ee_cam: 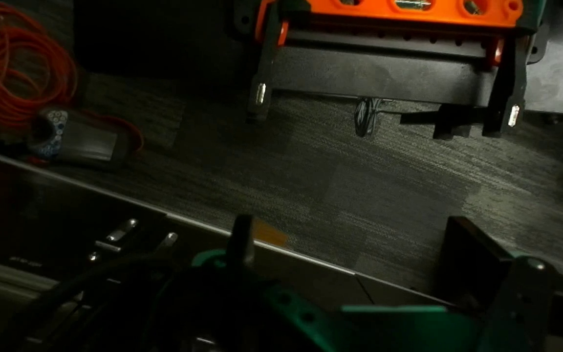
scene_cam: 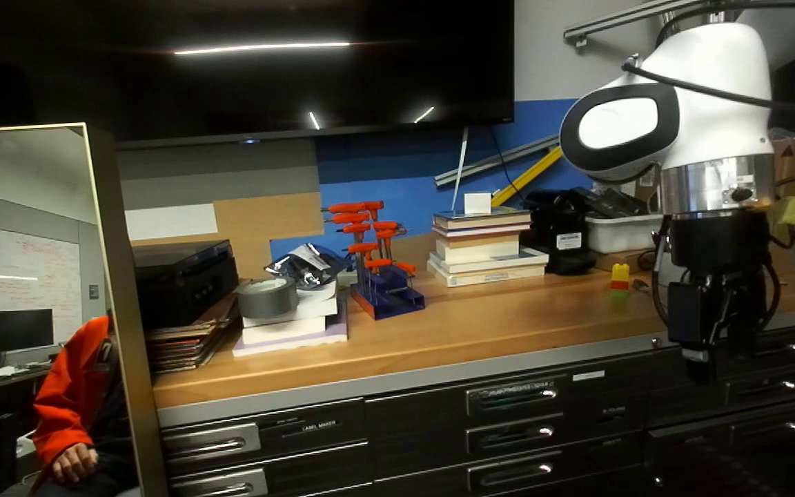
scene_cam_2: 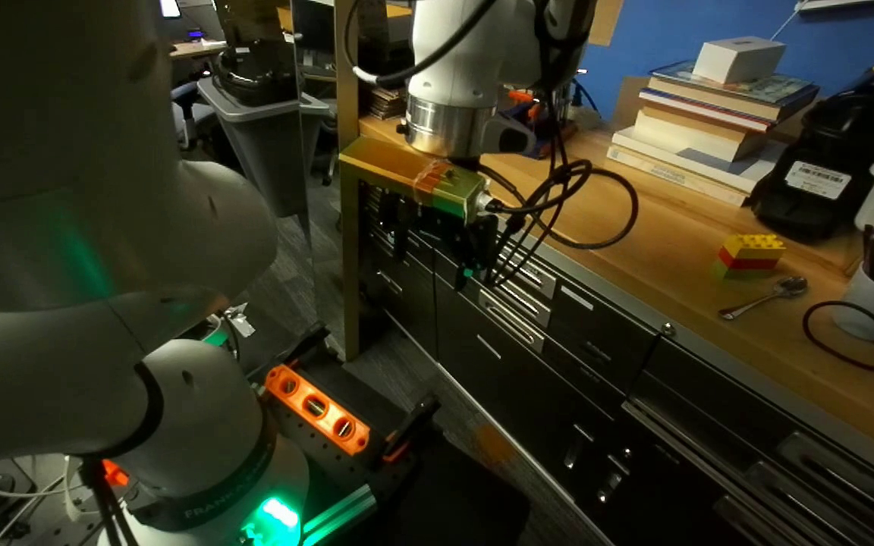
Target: Put the black objects in the drawer and close it
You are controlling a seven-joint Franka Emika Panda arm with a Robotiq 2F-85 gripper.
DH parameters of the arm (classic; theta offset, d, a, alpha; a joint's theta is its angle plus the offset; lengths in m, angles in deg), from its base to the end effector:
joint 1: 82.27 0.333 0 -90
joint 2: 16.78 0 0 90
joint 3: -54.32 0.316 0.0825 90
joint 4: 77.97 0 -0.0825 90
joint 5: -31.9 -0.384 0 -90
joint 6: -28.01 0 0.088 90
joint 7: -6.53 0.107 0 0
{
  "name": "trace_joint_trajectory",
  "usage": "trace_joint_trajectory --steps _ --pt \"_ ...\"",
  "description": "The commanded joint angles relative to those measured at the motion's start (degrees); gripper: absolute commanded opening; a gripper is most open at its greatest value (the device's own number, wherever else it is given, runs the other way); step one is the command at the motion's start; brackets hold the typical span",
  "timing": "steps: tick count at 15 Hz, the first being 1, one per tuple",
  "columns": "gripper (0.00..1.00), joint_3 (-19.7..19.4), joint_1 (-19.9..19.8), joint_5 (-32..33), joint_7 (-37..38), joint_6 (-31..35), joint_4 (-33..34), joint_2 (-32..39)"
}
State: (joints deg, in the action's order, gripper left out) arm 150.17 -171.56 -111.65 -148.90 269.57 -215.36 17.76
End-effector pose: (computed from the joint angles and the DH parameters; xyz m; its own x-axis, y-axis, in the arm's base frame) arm 0.3122 -0.0564 0.3336 0.9808 0.1363 -0.1397 0.1316 -0.9904 -0.0429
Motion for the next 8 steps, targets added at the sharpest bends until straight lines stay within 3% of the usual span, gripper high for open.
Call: trace_joint_trajectory --steps 1,5,6,8 --pt "1.0 8.25 -6.1 -0.38 -2.18 0.75 -1.35 -2.53" --pt "1.0 13.43 -10.65 -0.3 -1.61 0.78 -1.16 -2.74" --pt "1.0 10.69 -6.56 1.59 1.91 0.81 -1.43 -0.06" --pt "1.0 11.98 -8.01 1.66 2.0 0.83 -1.45 0.0"
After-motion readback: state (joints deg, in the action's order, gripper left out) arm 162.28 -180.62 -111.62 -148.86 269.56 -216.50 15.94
